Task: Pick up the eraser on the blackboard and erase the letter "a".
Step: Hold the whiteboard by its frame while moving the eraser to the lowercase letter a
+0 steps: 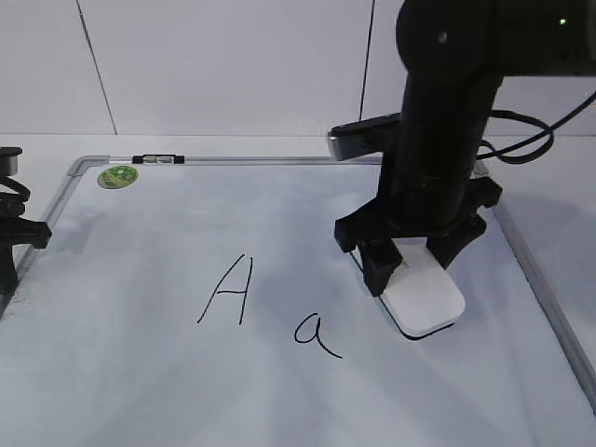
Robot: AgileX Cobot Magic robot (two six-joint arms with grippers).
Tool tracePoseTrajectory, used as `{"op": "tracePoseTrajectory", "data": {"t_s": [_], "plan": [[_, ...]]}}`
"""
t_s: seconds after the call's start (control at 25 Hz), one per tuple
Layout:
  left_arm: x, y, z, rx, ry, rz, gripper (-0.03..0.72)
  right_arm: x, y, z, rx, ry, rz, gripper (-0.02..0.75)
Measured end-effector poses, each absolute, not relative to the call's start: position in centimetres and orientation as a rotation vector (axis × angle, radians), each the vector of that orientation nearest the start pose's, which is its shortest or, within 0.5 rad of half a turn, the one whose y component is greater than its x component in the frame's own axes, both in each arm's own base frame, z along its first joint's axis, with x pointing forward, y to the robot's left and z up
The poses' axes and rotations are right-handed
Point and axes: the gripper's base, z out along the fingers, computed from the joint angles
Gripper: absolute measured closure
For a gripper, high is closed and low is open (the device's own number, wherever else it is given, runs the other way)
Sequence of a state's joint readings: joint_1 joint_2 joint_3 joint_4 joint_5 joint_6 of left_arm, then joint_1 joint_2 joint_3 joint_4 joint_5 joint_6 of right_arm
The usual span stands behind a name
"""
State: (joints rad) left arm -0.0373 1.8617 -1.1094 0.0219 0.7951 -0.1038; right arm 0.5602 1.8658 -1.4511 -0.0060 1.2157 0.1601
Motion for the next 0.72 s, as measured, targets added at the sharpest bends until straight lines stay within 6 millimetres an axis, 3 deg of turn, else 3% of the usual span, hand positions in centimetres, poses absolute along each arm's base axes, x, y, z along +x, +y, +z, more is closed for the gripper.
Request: {"op": "tracePoseTrajectory", "data": {"t_s": [0.24, 0.72], "plan": [[33.9, -1.1, 15.5, -0.079, 3.029, 0.013, 0.675, 30.3, 21.3, 21.9, -0.747, 3.074, 0.077, 0.176], [33.9, -1.1, 15.5, -0.079, 3.029, 0.013, 0.675, 30.0, 21.9, 21.7, -0.780, 3.087, 0.152, 0.176]]}}
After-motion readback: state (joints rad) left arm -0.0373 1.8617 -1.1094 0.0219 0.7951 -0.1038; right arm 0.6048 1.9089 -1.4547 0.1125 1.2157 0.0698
